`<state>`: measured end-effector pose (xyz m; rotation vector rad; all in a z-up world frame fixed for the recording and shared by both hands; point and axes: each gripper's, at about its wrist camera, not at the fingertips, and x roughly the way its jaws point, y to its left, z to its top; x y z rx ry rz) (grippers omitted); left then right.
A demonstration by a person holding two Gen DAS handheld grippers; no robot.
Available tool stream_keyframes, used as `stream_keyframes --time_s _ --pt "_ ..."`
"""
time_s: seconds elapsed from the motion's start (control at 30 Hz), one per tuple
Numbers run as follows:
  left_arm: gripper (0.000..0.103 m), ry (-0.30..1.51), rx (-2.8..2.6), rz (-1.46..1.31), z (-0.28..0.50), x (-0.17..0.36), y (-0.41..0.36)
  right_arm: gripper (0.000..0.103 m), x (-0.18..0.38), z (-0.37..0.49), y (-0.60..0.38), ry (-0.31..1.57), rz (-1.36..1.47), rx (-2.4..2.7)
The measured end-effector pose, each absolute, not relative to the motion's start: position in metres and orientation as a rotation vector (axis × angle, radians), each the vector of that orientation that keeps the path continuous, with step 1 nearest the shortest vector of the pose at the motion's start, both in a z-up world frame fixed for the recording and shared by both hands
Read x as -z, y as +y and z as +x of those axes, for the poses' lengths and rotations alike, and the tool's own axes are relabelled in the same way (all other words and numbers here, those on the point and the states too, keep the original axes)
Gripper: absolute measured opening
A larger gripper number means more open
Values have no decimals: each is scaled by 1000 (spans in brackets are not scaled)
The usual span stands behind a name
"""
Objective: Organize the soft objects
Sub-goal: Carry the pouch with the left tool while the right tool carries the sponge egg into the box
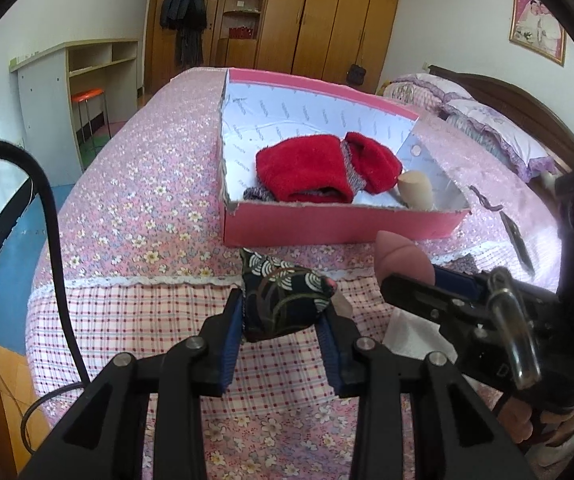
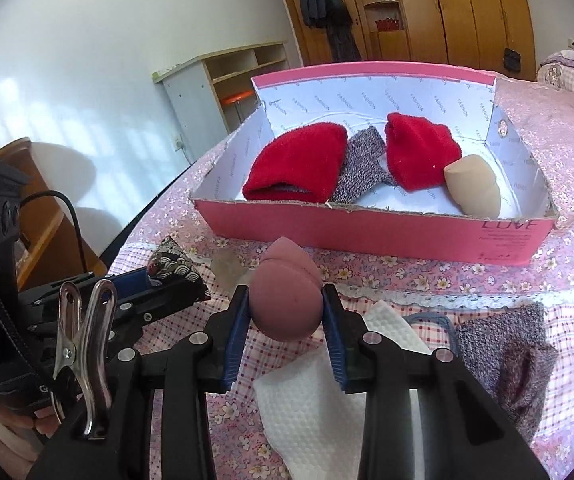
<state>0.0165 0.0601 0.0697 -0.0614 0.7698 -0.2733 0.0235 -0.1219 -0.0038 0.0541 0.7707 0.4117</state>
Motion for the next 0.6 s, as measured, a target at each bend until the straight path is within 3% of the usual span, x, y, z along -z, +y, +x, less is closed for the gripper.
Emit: stream_keyframes --time_s 0.6 --pt "36 718 288 -42 22 -104 43 36 -28 8 -152 718 116 -376"
